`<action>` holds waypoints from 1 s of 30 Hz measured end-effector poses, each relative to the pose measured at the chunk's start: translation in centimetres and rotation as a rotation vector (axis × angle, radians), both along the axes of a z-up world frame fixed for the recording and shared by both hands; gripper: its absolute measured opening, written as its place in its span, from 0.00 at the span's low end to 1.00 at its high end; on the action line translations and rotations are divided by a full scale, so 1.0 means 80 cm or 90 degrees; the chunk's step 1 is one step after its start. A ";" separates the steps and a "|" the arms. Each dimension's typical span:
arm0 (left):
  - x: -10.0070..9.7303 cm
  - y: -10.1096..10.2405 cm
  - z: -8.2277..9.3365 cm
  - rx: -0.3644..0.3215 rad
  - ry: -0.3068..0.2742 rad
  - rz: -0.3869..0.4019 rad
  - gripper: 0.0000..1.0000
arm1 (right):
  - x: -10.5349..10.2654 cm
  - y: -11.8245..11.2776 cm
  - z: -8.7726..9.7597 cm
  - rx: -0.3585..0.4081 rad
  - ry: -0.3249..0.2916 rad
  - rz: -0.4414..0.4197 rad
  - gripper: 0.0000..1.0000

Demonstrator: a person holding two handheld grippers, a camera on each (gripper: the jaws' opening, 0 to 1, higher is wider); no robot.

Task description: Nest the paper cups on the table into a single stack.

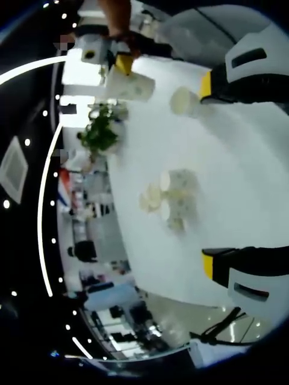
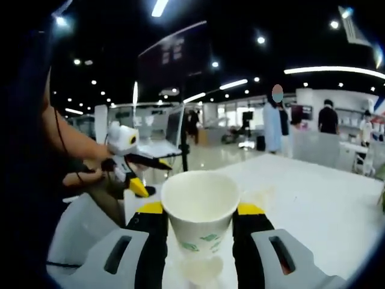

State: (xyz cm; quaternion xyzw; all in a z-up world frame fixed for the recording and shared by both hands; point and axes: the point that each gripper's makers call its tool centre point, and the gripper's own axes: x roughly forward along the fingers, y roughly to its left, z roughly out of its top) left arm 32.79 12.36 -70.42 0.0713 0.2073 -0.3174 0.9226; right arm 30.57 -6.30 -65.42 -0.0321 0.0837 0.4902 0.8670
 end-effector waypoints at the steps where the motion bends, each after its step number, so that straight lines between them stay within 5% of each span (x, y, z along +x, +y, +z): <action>1: 0.000 0.000 0.000 -0.001 0.000 0.000 0.97 | 0.000 0.000 -0.003 0.000 0.002 0.000 0.39; 13: 0.002 0.000 -0.001 0.001 0.003 0.001 0.97 | 0.003 -0.003 -0.058 -0.022 0.015 -0.023 0.39; 30: 0.005 -0.006 -0.003 0.000 0.005 -0.001 0.97 | 0.006 0.001 -0.101 -0.036 0.041 -0.028 0.39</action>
